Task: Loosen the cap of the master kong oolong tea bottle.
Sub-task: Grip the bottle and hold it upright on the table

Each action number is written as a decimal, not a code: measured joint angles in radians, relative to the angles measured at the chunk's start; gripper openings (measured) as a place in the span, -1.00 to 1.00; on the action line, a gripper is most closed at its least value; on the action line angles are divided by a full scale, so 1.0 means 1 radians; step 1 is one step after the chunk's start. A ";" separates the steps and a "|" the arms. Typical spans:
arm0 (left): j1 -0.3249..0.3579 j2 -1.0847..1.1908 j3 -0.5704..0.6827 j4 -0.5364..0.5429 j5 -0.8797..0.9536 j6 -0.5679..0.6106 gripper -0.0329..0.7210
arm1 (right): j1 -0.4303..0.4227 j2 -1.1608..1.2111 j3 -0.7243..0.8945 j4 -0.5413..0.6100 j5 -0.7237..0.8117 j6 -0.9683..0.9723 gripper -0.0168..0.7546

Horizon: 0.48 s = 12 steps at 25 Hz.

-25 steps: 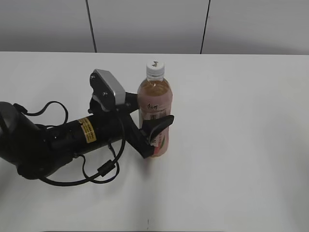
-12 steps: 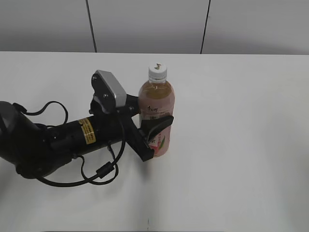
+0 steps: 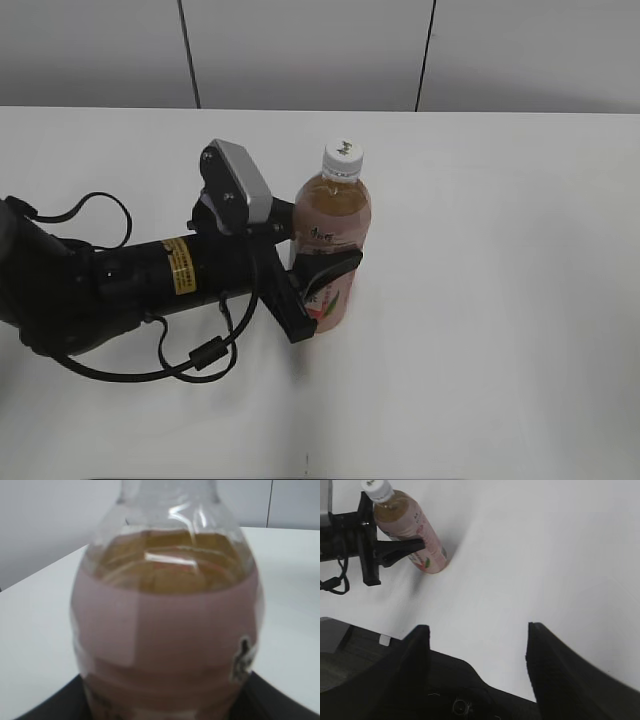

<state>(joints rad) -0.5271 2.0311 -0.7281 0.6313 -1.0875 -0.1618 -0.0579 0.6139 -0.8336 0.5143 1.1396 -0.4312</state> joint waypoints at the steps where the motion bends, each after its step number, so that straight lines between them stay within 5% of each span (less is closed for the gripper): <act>1: 0.000 0.000 0.000 0.000 0.001 -0.002 0.06 | 0.000 0.022 -0.011 0.017 0.009 -0.006 0.22; 12: 0.000 -0.041 0.000 0.025 0.042 -0.007 0.06 | 0.000 0.254 -0.113 0.191 0.076 -0.056 0.07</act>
<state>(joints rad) -0.5271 1.9901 -0.7281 0.6565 -1.0453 -0.1685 -0.0579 0.8679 -0.9467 0.7051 1.2160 -0.4873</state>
